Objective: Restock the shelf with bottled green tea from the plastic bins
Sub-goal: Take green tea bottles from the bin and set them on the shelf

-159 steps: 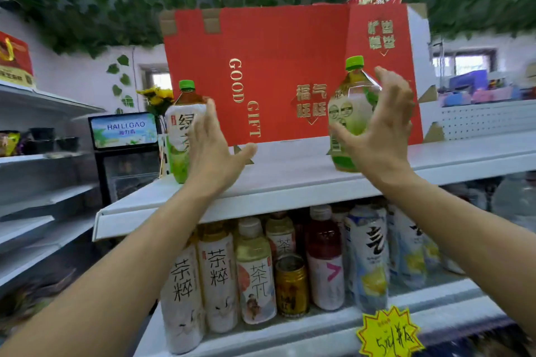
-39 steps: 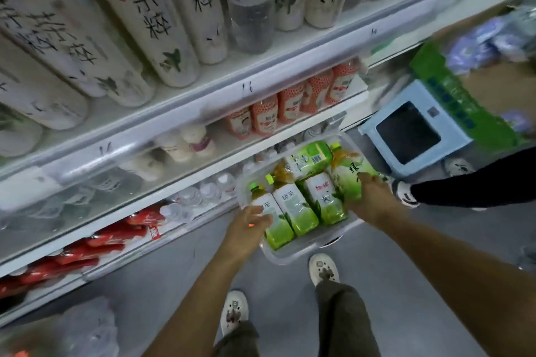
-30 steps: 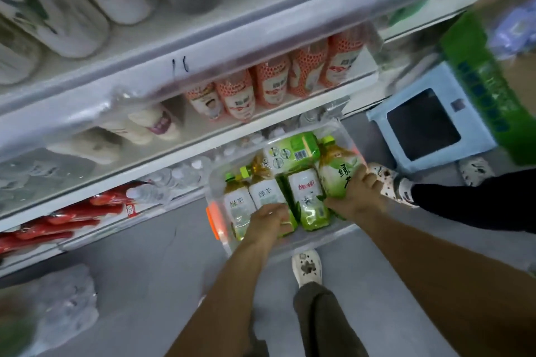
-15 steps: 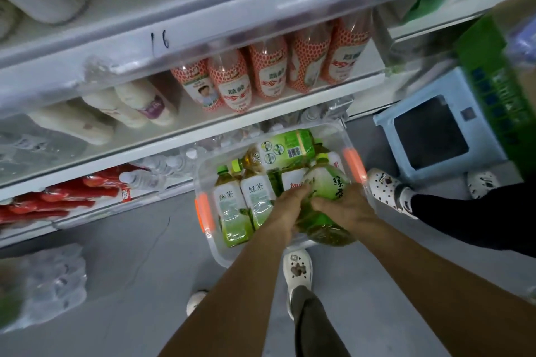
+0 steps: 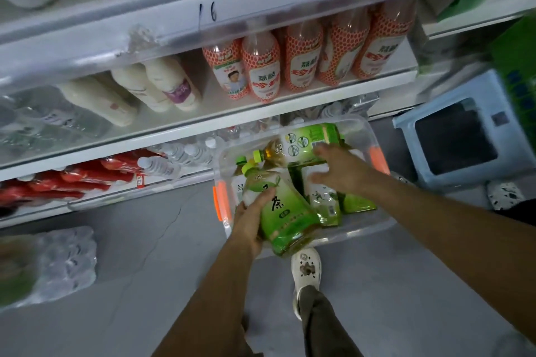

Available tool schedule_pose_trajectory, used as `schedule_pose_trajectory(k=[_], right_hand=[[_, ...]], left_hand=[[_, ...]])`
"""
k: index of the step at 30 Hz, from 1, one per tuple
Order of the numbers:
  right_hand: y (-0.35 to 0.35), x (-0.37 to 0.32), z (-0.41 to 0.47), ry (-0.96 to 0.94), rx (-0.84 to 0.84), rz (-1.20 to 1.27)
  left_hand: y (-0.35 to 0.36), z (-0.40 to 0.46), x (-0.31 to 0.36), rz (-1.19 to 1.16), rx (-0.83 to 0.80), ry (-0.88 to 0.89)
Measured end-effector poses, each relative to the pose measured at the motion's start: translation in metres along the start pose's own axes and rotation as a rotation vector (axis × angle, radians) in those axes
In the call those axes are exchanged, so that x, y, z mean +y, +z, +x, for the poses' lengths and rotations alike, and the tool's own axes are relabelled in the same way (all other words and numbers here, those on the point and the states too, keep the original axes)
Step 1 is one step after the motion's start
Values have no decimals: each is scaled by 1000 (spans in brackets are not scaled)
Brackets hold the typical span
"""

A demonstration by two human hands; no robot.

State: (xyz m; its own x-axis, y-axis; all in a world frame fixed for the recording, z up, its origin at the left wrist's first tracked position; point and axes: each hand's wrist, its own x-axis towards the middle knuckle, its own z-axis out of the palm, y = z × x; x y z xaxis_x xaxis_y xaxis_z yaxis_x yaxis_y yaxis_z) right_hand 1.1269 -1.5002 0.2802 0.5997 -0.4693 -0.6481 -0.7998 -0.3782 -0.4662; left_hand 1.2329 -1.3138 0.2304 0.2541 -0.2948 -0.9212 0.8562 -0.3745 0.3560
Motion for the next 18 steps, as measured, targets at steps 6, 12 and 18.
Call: schedule_pose_trajectory(k=[6, 12, 18], right_hand=[[6, -14, 81, -101, 99, -549], [23, -4, 91, -194, 187, -932], [7, -18, 85, -199, 136, -887]], left_hand=[[-24, 24, 2, -28, -28, 74], [-32, 30, -5, 3, 48, 33], [-44, 19, -4, 7, 45, 65]])
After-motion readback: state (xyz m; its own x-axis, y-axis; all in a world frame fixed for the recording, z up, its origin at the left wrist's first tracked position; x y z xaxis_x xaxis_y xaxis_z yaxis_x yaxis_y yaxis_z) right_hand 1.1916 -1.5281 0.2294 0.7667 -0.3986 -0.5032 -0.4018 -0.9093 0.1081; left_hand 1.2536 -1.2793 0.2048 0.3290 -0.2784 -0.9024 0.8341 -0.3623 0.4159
